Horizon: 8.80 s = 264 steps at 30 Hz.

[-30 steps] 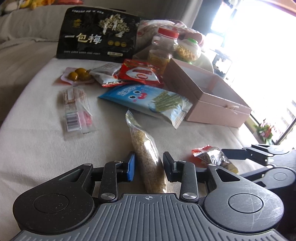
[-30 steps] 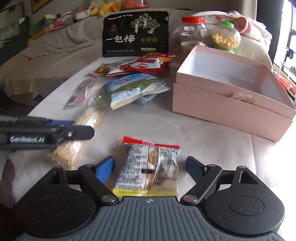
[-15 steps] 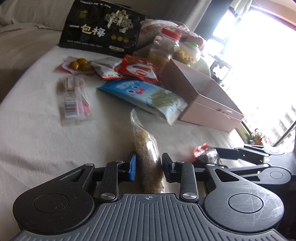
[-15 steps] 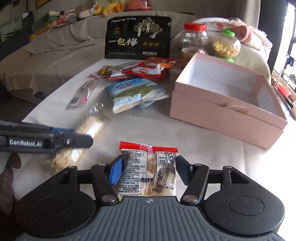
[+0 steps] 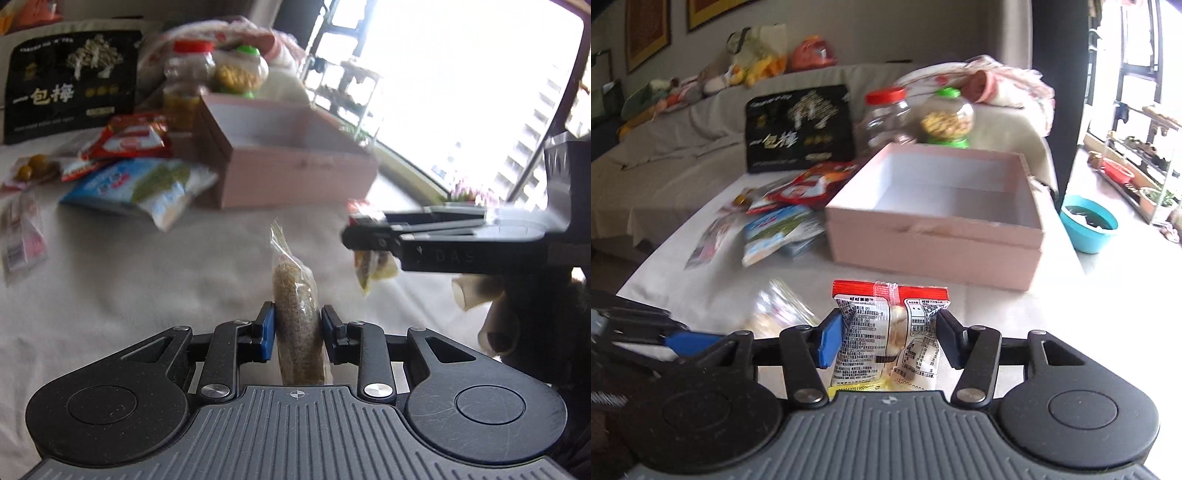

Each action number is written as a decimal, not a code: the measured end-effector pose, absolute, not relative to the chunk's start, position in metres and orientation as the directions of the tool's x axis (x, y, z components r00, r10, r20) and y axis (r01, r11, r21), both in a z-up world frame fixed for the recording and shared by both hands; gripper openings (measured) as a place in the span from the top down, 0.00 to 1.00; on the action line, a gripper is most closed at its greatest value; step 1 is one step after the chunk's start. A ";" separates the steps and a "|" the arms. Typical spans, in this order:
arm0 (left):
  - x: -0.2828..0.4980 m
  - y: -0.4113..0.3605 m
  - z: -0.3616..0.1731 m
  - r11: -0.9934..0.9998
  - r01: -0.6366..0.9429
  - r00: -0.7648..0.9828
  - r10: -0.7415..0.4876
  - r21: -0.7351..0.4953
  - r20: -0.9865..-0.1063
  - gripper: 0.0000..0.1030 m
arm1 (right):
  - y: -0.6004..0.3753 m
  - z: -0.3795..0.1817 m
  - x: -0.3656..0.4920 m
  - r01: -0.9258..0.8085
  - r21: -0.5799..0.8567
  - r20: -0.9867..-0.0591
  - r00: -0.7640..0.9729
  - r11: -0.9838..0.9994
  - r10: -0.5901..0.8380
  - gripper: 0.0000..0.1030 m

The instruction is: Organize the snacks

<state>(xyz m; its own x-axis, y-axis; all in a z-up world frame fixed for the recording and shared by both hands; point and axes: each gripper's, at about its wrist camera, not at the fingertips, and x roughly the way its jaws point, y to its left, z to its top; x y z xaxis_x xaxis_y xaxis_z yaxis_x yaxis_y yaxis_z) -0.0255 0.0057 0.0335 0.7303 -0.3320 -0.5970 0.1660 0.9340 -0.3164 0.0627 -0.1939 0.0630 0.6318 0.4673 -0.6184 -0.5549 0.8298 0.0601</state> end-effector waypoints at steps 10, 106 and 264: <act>0.020 0.030 0.094 0.934 0.162 0.805 -0.311 -0.318 -0.505 0.70 | -0.213 0.112 0.082 -0.539 0.044 -0.496 0.719 0.841 0.487 0.48; 0.013 0.209 0.022 0.868 -0.367 0.751 0.065 -0.334 -0.657 0.71 | 0.049 0.032 0.063 -0.911 0.081 -0.796 0.185 0.404 0.576 0.35; 0.024 0.134 0.017 0.983 -0.084 0.752 -0.044 -0.162 -0.657 0.44 | -0.103 0.002 0.061 -0.676 0.007 -0.689 0.531 0.737 0.494 0.02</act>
<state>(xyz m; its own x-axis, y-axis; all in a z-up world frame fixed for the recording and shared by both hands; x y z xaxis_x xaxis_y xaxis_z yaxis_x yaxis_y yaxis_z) 0.0245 0.1341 0.0174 0.7523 -0.0436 -0.6574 -0.0842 0.9833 -0.1615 0.0614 -0.1033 0.0019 0.5313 0.4936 -0.6885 -0.6760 0.7369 0.0066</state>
